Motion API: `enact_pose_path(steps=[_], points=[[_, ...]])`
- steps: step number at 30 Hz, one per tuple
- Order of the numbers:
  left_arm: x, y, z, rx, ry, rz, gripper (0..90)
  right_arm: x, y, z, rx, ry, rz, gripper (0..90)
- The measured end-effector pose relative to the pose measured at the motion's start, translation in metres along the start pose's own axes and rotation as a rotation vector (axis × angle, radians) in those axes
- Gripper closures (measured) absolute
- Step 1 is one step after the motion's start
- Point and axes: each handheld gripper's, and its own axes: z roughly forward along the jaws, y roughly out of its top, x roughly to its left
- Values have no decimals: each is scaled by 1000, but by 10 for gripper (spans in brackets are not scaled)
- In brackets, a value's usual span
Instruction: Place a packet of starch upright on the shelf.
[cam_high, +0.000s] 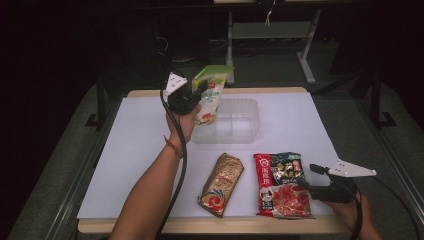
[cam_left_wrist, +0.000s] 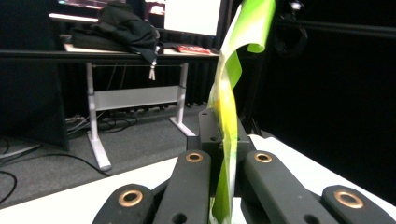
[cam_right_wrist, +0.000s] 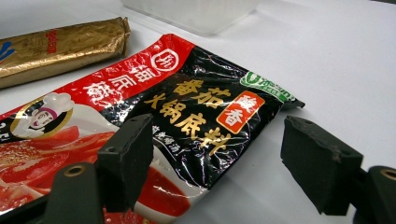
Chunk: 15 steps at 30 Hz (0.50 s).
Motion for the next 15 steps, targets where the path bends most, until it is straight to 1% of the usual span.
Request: enact_pose_path(steps=[1,2,4,5,6,7,9,10,11,12,14,15], points=[[3,-2,2,-15,15,-18,896,0,0,0,-2,1,-1,252],[5,-3,3,-20,22,-30,896,0,0,0,-2,1,-2,252],[8,-4,6,-37,37,-26,895,0,0,0,-3,2,0,253],[9,-5,8,-45,33,-30,895,0,0,0,-3,2,-1,253],[10,-5,10,-48,40,-26,895,0,0,0,-2,1,-2,253],[10,-5,12,-51,51,-12,895,0,0,0,-1,0,-4,253],[12,-8,17,-59,46,-27,895,1,0,0,1,-1,-9,253],[12,-10,20,-65,47,-28,895,1,0,0,2,0,-11,253],[12,-11,22,-68,46,-20,895,1,0,0,2,1,-13,254],[12,-13,24,-71,41,-22,895,1,0,0,3,1,-12,253],[12,-16,29,-66,56,-13,894,1,0,0,3,1,-11,254],[11,-18,31,-70,53,-22,894,1,0,0,3,0,-13,254]])
